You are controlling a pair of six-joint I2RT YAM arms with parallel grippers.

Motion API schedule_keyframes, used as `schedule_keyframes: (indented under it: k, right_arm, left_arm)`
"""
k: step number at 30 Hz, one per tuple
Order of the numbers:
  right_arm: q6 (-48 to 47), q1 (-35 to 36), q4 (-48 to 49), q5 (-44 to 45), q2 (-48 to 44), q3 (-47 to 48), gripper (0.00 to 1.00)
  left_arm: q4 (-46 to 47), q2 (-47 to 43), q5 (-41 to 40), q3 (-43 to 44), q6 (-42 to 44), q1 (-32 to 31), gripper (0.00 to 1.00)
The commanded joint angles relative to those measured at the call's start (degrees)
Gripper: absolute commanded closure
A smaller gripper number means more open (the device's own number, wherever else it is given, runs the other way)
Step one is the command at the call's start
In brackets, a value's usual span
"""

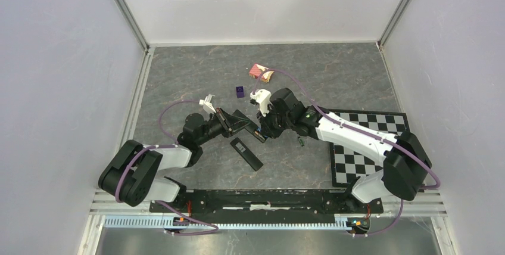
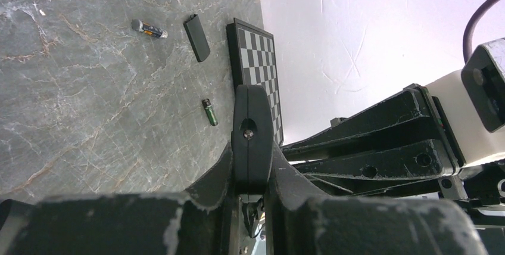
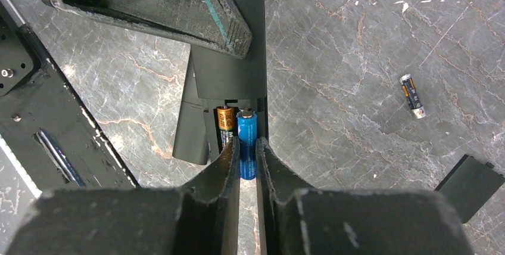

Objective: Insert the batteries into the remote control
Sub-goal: Load the battery into the remote control.

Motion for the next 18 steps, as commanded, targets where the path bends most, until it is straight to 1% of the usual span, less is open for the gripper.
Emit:
schedule_keyframes:
  k: [1,4,7,12,18]
  right_arm:
    - [-1.1,0.3,-2.9,2.8,0.6,1.7,0.86]
    - [-1.4,0.6,-2.9,2.6,0.6,1.5,0.94]
    - [-2.0,0.6,-3.2,2.5,0.5,1.4,0.96]
    - [-4.0,0.7,-5.1,2.4,-0.4,1.7,0.98]
    - [-6.6,0.7,-7.1,1.7,-0.3,2.5,0.98]
  left_arm:
    - [6.5,-0.3,1.6,1.1,-6.5,-0.1,0.98]
    - [5.8,-0.2,1.4,1.2,-6.7,-0.1,0.98]
    - [5.6,0.0,1.3,1.2,-6.7,0.0,0.98]
    - [4.8,-0.3,1.7,1.2,-4.3,0.0,0.98]
    - [3.9,-0.4,3.7,2.0,-1.6,0.1,0.98]
